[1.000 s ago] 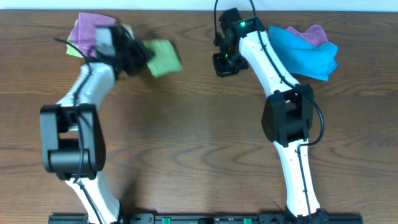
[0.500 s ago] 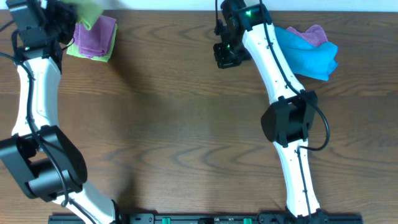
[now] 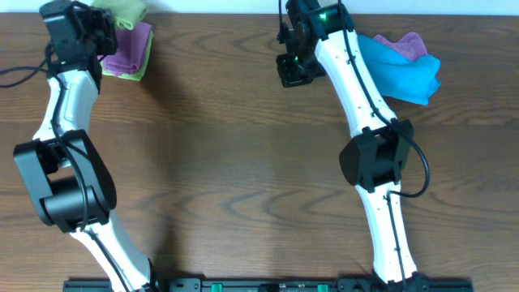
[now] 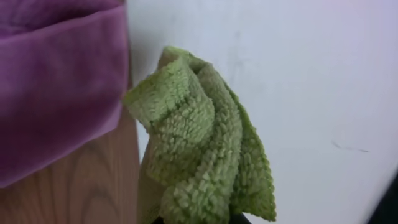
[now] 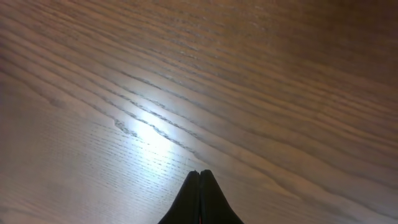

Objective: Fold the cloth
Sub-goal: 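Carry the folded green cloth with the left gripper onto the top-left stack, then open the left gripper on the stack and pull both arms back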

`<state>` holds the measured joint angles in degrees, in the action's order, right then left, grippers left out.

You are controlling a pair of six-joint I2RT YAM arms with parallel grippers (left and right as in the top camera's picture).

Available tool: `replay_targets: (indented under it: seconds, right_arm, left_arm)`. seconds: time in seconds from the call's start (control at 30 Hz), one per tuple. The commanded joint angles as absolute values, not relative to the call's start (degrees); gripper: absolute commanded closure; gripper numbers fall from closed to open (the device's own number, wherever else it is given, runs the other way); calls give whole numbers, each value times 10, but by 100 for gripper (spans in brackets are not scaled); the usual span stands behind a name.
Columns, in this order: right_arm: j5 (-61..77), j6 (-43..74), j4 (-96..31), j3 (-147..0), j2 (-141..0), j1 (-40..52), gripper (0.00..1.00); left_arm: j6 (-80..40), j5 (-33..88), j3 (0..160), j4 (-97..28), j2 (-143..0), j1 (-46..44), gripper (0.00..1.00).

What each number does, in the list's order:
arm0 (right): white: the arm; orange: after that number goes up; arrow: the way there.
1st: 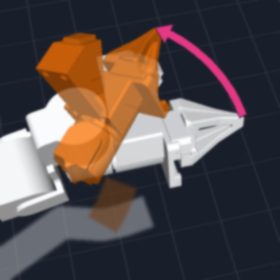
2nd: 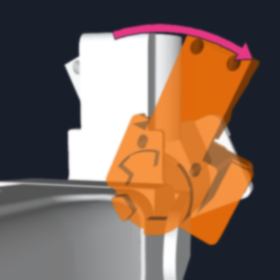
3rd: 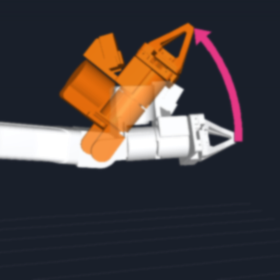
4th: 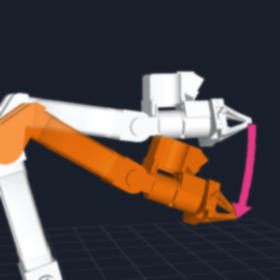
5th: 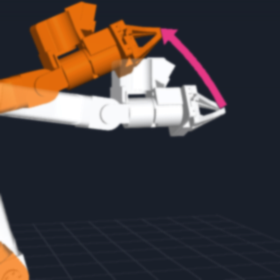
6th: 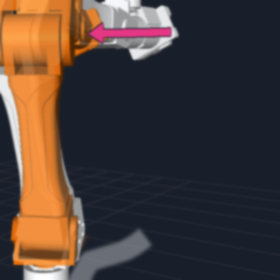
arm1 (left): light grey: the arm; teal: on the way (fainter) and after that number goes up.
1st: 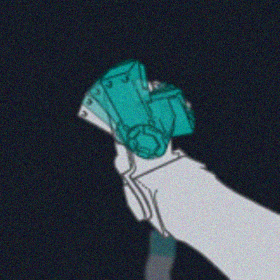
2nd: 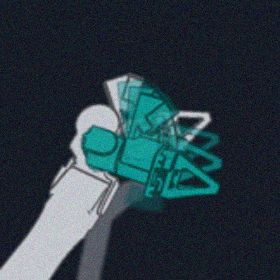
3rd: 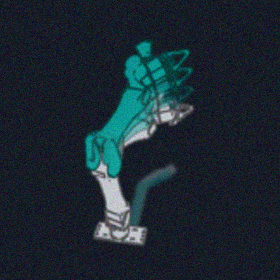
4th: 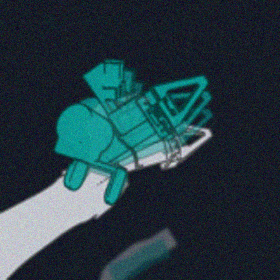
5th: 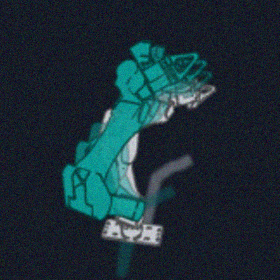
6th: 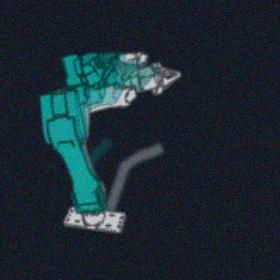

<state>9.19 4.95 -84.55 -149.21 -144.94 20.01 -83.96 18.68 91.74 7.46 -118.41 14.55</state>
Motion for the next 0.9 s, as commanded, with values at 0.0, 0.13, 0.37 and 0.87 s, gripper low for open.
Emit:
replay_targets:
  seconds: [0.0,0.13,0.37,0.87]
  right_arm:
    - [90,32,-844,-1507,-1439,206,98]
    - [90,29,-844,-1507,-1439,206,98]
    - [90,29,-844,-1507,-1439,206,98]
    - [90,29,-845,-1507,-1439,207,99]
  left_arm:
    - [-848,163,919,73,-1194,146,94]
    - [-849,162,919,74,-1209,150,94]
    - [-849,159,918,50,-1235,151,94]
    - [-843,179,916,-15,-1247,170,5]
